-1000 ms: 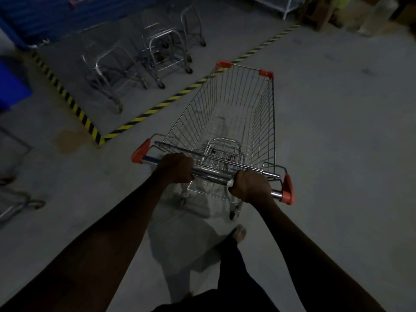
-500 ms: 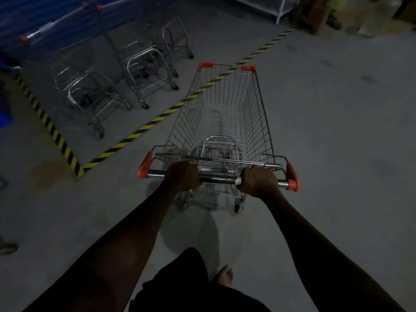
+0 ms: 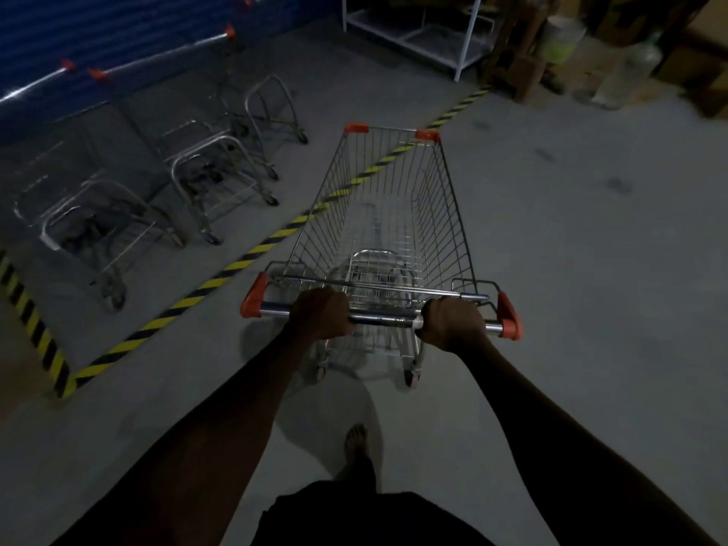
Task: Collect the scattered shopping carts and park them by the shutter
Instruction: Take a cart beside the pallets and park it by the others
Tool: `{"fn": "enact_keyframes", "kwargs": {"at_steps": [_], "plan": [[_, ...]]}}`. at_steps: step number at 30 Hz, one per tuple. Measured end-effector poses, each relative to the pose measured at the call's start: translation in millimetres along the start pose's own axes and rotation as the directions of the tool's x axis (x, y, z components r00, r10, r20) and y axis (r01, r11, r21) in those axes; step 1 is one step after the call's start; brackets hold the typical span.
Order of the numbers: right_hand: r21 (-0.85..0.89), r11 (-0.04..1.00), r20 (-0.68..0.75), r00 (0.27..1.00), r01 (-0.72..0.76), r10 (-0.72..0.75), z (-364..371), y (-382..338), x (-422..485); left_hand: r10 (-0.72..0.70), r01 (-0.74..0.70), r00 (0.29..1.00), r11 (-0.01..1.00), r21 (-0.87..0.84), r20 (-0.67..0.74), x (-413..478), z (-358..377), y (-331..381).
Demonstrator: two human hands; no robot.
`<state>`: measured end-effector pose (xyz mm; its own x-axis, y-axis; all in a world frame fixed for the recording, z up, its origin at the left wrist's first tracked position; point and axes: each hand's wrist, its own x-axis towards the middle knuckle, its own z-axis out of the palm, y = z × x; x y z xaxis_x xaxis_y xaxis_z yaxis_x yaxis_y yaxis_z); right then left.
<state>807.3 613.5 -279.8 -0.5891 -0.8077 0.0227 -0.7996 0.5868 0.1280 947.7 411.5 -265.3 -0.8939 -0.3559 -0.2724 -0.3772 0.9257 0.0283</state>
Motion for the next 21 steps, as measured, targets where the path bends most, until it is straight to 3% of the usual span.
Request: {"fn": "enact_keyframes", "kwargs": {"at_steps": [4, 15, 19, 21], "plan": [[0.096, 0.995, -0.046, 0.999, -0.015, 0.019, 22, 35, 69, 0.040, -0.040, 0.999, 0.999, 0.008, -0.019, 87, -24, -15], [0.004, 1.000, -0.246, 0.969, 0.013, -0.012, 40, 143, 267, 0.037, -0.036, 0.998, 0.999, 0.020, -0.044, 311, -87, -24], [0.030, 0.999, -0.158, 0.987, 0.044, -0.039, 51, 205, 357, 0.009, -0.010, 1.000, 1.000, -0.016, -0.015, 398, -113, -15], [0.015, 0.999, -0.190, 0.982, 0.029, -0.025, 57, 234, 396, -0.023, 0.022, 1.000, 0.999, -0.032, -0.003, 432, -127, -8]]}}
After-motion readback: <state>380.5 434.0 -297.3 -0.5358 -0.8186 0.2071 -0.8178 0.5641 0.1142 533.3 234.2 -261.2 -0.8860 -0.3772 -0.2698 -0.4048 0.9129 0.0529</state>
